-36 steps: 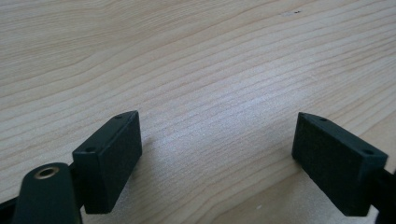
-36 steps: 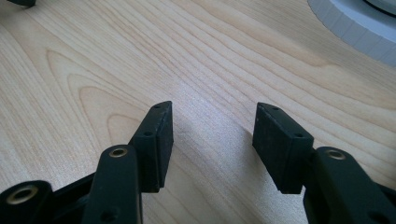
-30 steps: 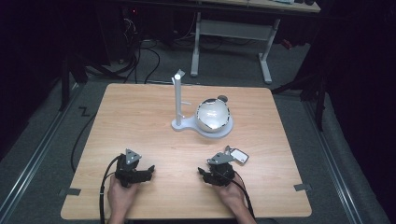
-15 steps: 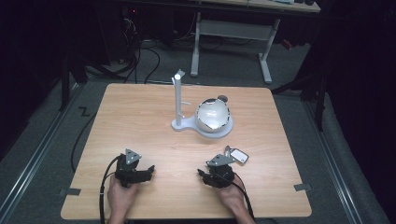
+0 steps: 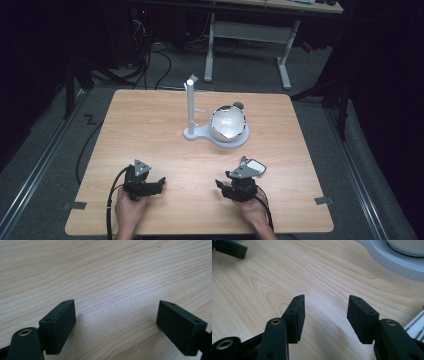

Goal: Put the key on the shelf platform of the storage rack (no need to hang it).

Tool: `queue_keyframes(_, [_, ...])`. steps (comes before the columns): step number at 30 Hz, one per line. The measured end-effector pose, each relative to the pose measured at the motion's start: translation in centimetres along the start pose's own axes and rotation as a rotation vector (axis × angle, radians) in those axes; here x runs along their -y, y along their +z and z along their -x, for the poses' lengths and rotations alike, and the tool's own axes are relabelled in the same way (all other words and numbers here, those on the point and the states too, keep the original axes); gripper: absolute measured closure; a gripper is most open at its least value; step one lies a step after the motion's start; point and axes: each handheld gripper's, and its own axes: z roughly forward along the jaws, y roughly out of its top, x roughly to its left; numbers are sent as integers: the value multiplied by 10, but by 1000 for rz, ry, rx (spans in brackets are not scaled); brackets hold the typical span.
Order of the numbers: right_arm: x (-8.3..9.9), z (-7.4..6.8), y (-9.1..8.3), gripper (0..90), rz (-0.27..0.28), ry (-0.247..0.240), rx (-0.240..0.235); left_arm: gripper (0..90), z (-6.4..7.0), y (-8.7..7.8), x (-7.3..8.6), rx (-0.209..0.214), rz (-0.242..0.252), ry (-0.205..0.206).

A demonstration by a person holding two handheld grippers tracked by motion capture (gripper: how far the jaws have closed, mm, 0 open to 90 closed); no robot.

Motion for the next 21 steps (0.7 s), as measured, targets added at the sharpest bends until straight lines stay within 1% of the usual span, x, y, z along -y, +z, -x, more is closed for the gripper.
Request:
queue_keyframes(1, [0, 1, -2, 489, -1, 10, -4, 163, 0, 0, 0, 0, 0, 1])
queue_keyframes(2, [-1, 3, -7, 487, 8, 12, -5, 163, 0, 0, 0, -1, 0, -2])
queue_keyframes(5, [-1, 7, -14, 471, 31, 22, 2, 163, 0, 0, 0, -1, 0, -1])
queue_keyframes(7, [-1, 11, -18, 458, 43, 42, 7, 163, 0, 0, 0, 0, 0, 0])
queue_keyframes(8, [-1, 11, -18, 458, 43, 42, 7, 163, 0, 0, 0, 0, 0, 0])
queue_keyframes(9, [0, 16, -21, 445, 47, 60, 19, 163, 0, 0, 0, 0, 0, 0])
queue_keyframes(10, [0, 18, -23, 439, 46, 73, 21, 163, 0, 0, 0, 0, 0, 0])
queue_keyframes(12, [0, 20, -24, 434, 44, 76, 27, 163, 0, 0, 0, 0, 0, 0])
queue_keyframes(14, [-1, 27, -29, 416, 46, 68, 52, 163, 0, 0, 0, -1, 0, -1])
queue_keyframes(15, [-1, 27, -29, 416, 46, 68, 52, 163, 0, 0, 0, -1, 0, -1])
queue_keyframes(16, [-3, 30, -31, 411, 45, 51, 77, 163, 0, 0, 0, 0, 0, 0])
queue_keyframes(17, [-4, 32, -33, 410, 42, 43, 91, 163, 0, 0, 0, 0, 0, 0])
queue_keyframes(19, [-4, 33, -34, 410, 47, 43, 98, 163, 0, 0, 0, 0, 0, 0])
queue_keyframes(20, [-5, 37, -36, 405, 41, 51, 100, 163, 0, 0, 0, -1, 0, -1])
queue_keyframes(21, [-6, 39, -37, 401, 41, 48, 110, 163, 0, 0, 0, -1, 0, -1])
